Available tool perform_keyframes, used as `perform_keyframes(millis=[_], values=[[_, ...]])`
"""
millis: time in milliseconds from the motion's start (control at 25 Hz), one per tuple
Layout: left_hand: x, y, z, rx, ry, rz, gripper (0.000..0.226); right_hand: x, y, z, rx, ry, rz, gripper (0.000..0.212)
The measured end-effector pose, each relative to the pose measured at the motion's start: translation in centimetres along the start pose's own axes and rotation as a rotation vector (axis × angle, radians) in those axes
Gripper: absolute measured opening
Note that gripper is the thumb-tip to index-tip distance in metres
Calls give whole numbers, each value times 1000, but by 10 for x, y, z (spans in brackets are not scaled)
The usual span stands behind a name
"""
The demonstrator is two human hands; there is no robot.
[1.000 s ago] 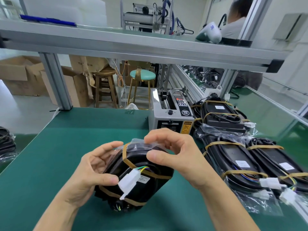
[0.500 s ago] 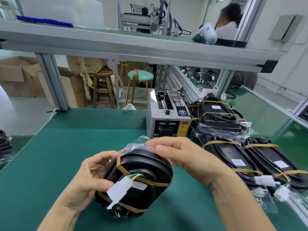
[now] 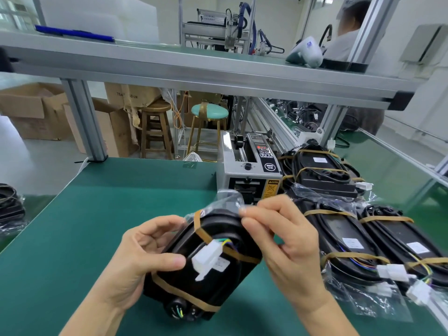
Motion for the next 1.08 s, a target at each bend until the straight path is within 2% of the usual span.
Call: perform_keyframes(millis=[80,160,240,320,440,520,560,640,760,920,1000,1080], values=[[1,2,-1,3,-76,-28,59,-6,-14,-15,233,-46,187,28],[2,3,1,-5,-107,-69,54,1,-30,-34,615,-65,417,69],[9,4,3,-36,-75,-103,57,23,-35,-50,837,131,752,94],[16,4,3,-67,-37,-114,58,41,-33,-58,823,227,916,91],[15,3,0,-149,99,77,70,50,-35,-54,834,8,926,63],[7,3,-6,-243,208,279,72,53,-37,-43,838,-91,914,57],[1,3,-8,-272,207,324,67,56,-37,-37,837,-97,896,58],[-12,2,-12,-249,120,327,59,67,-36,-25,823,-75,855,59],[-32,9,-19,-208,-27,244,64,91,-38,-13,835,-83,801,56],[-39,22,-4,-246,-193,-191,54,134,-48,2,956,-150,767,50],[-49,24,15,-220,-354,-355,41,152,-51,12,992,-36,661,58],[-69,20,37,-199,-518,-393,27,160,-56,17,1009,165,507,68]])
Point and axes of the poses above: each hand's wrist, its own z-axis towards the middle knuckle, its own x-axis out of the palm, y = z × x, the point moved 3 cm from there along z, towards the middle knuckle, and after that the axes turned 2 degrees about z, right-handed, at the moved point
